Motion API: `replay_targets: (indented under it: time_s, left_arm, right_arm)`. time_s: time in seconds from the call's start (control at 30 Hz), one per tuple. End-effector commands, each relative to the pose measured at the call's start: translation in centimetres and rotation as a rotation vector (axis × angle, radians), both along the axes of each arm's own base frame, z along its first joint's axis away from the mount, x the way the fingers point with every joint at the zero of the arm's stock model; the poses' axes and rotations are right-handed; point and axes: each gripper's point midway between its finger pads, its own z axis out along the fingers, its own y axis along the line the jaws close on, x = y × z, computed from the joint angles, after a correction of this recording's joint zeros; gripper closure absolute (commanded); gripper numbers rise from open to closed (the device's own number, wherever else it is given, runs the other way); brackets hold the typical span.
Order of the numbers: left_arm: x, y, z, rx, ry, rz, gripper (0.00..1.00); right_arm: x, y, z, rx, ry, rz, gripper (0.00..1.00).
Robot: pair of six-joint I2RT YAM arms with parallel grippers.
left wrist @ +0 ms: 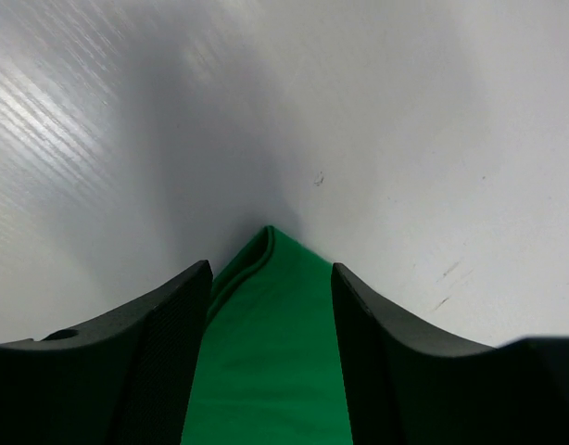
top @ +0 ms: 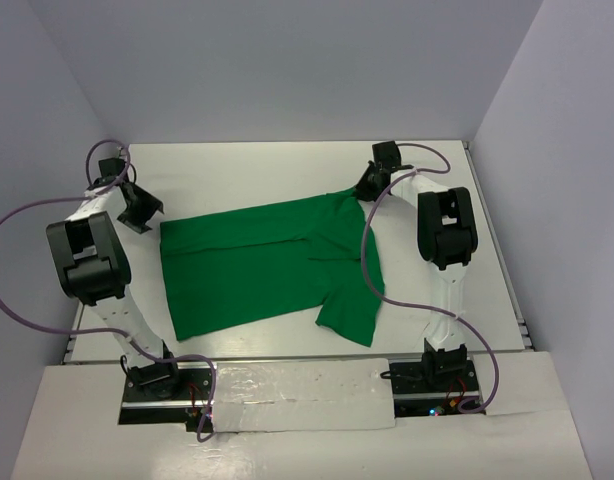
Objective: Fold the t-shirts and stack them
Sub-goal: Fold the flattened tshirt in 1/3 of the way
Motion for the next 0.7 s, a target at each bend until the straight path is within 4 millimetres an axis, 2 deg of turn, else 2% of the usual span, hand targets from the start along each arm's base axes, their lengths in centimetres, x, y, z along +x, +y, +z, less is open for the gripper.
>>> replay_targets:
  time_s: [0.0,0.1,0.17,0.23,0.33,0.4,0.43,0.47,0.5,0.53,0.67]
  left_arm:
    - [0.8,-1.0,-1.5,-0.015,0.008,-0.046,0.38]
    - [0.7,-1.3,-2.6,-0.018,0.03,-0.052,0.38]
    - [0.8,-1.7,-2.9,-0.019,0.033,-0.061,0.43]
    - [1.0,-2.0,-3.1,-0.015,0.034,-0.07,0.52]
    - [1.1,-2.2,-3.2,-0.015,0.045,-0.073,0.89]
    - [1.0,-2.3,-2.7,-0.016,0.043,-0.07,0.9]
    - [1.2,-2.3,-1.7,-0.012,0.019,-0.069,0.9]
    - [1.5,-2.3,0.4,-0.001,-0.036,-0.067,0.9]
    - [1.2,-2.3,1.1,0.006,-0.053,-0.066,0.9]
    - [1.4,-2.2,3.0,0.019,-0.102,-0.072,0.9]
    - [1.1,-1.5,6.4,0.075,-0.155,-0.059,0.9]
  right_arm:
    - [0.4,0.7,2.9,0.024,-0.067,0.012,0.91]
    - [0.3,0.8,2.7,0.033,-0.064,0.014,0.91]
    - [0.3,0.9,2.6,0.032,-0.062,0.015,0.91]
    - [0.3,0.8,2.6,0.03,-0.062,0.016,0.91]
    - [0.3,0.7,2.7,0.026,-0.064,0.014,0.91]
    - [0.2,0.7,2.8,0.025,-0.066,0.013,0.91]
    - [0.2,0.6,3.0,0.023,-0.072,0.01,0.91]
    - [0.3,0.5,3.4,0.02,-0.08,0.006,0.91]
    - [0.3,0.4,4.1,0.02,-0.096,0.005,0.91]
    - [0.2,0.4,4.3,0.019,-0.102,0.002,0.91]
    - [0.2,0.2,6.7,0.027,-0.153,-0.006,0.91]
